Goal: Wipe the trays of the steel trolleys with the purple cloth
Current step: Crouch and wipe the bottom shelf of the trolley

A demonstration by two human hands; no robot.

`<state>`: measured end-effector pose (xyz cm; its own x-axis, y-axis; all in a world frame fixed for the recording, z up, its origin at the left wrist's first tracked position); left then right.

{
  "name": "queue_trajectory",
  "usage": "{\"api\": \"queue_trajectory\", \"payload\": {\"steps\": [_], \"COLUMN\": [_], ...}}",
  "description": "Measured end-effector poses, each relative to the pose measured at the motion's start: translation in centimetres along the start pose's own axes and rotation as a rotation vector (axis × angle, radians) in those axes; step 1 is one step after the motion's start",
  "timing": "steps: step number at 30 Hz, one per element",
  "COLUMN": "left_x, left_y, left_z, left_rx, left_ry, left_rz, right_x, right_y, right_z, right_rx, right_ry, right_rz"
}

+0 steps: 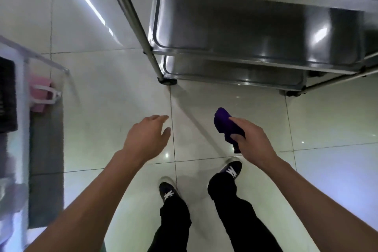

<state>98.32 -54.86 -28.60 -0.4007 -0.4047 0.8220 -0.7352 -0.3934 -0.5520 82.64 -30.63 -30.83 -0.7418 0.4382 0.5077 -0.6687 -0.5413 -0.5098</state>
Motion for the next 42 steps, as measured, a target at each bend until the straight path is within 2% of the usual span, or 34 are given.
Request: {"api": "queue_trajectory", "payload": {"steps": [7,10,15,19,22,27,29,33,42], "left_x": [-2.2,-4.4,-9.0,-13.0,-15.3,-18.2,-19.0,-20.5,-21.9], "left_y": [5.5,10.8,20.3,27.4,32.1,37.8,39.5,41.7,42.3], "left_z": [2.5,3.4,5.0,5.2,5.0,5.6,6.4,7.6,8.4], "left_rx": [-0.057,-0.049,-0.061,-0.089,-0.118,-0.128,-0.118,-0.103,-0.022], "left_ry": [-0.043,-0.059,-0.068,-0.010,-0.033,0.042,0.053,0.090,0.174], "left_rz": [-0.121,-0.165,-0.286,-0.313,-0.341,-0.405,-0.422,-0.431,-0.451], "right_x": [-4.9,-6.9,-9.5,-11.0,-11.5,-12.9,-13.7,-16.6,-18.5], "right_y": [7.2,13.3,24.9,32.2,36.8,42.4,44.0,46.1,48.5], "right_z": [1.9,0.0,-4.0,-7.1,-8.8,-10.5,-11.0,-12.6,-13.9], "right_rx": [0.104,0.097,0.164,0.218,0.265,0.299,0.338,0.366,0.388], "right_ry": [-0.002,0.036,0.002,-0.079,-0.128,-0.029,-0.062,-0.288,-0.308], "right_rz": [-0.040,-0.057,-0.132,-0.127,-0.212,-0.364,-0.396,-0.311,-0.183]}}
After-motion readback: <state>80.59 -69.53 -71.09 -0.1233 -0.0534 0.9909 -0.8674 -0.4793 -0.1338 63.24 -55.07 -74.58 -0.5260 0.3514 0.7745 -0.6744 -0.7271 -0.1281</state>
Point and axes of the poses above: each hand's wrist, its own y-axis towards the middle knuckle, its own x-axis out of the back of the hand, z = x × y, the point moved 6 cm from there along y, towards the middle knuckle, and after that the axes turned 10 degrees about y, right-handed, at the moved point
